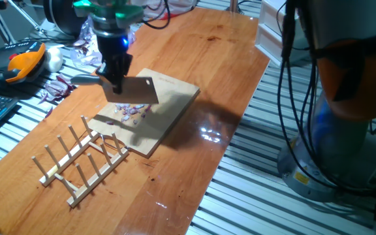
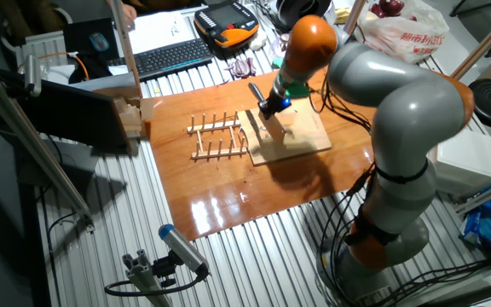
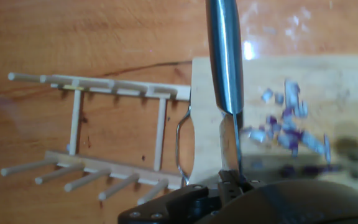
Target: Chop the onions
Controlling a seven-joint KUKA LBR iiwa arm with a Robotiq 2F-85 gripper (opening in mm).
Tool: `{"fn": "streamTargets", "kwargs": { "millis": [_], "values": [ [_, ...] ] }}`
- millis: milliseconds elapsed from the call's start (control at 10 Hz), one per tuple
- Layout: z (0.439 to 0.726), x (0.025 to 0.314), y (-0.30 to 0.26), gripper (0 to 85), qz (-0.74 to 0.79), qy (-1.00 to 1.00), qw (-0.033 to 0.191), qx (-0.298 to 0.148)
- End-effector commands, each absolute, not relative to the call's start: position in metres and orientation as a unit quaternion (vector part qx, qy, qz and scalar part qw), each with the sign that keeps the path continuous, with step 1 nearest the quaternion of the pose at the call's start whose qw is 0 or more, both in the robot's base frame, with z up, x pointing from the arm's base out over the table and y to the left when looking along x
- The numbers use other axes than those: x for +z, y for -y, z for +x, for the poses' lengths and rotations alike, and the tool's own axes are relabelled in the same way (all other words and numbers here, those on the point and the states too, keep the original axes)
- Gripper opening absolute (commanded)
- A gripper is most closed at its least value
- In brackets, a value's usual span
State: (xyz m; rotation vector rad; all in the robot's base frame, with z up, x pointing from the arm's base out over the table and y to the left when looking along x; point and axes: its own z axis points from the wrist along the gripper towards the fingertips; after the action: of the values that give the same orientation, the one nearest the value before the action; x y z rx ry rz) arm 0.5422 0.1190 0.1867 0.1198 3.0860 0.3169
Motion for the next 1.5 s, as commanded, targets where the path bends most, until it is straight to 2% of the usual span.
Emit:
{"fn": "streamTargets", "kwargs": {
  "millis": [0,100,300,600,800,1000,1200,1400],
  "values": [
    [0.542,0.185,-0.119,0.0,0.166,-0.980,0.030,0.103],
    [0.542,0.183,-0.120,0.0,0.175,-0.979,0.026,0.106],
    [0.544,0.178,-0.122,0.0,0.157,-0.984,0.024,0.084],
    [0.554,0.170,-0.119,0.0,0.145,-0.984,0.024,0.099],
    [0.554,0.170,-0.119,0.0,0.142,-0.985,0.018,0.094],
    [0.554,0.170,-0.119,0.0,0.128,-0.988,0.023,0.083],
    [0.554,0.170,-0.119,0.0,0.096,-0.991,0.015,0.095],
    [0.554,0.170,-0.119,0.0,0.064,-0.993,-0.006,0.102]
  ]
}}
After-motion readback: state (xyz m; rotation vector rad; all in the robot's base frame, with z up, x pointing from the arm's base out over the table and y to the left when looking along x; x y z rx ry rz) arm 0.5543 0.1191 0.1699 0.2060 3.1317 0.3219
